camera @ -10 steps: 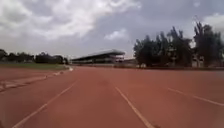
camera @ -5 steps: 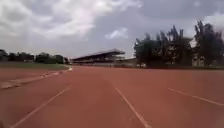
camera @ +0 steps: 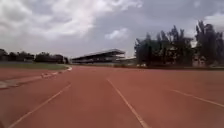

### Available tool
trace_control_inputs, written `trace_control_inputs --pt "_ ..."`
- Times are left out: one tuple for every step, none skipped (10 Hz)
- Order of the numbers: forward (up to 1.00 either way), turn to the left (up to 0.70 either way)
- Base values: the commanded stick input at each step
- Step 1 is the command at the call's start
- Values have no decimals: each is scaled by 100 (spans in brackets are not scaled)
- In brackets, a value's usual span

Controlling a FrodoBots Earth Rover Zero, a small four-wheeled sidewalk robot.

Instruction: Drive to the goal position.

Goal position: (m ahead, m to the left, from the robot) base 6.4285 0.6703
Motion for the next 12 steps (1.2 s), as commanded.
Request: trace_control_inputs --pt "45 0" --pt "45 0" --pt "45 0" --pt "45 0" --pt "45 0" --pt "45 0" --pt "45 0" --pt "45 0" --pt "45 0" --pt "45 0" --pt "45 0" --pt "45 0"
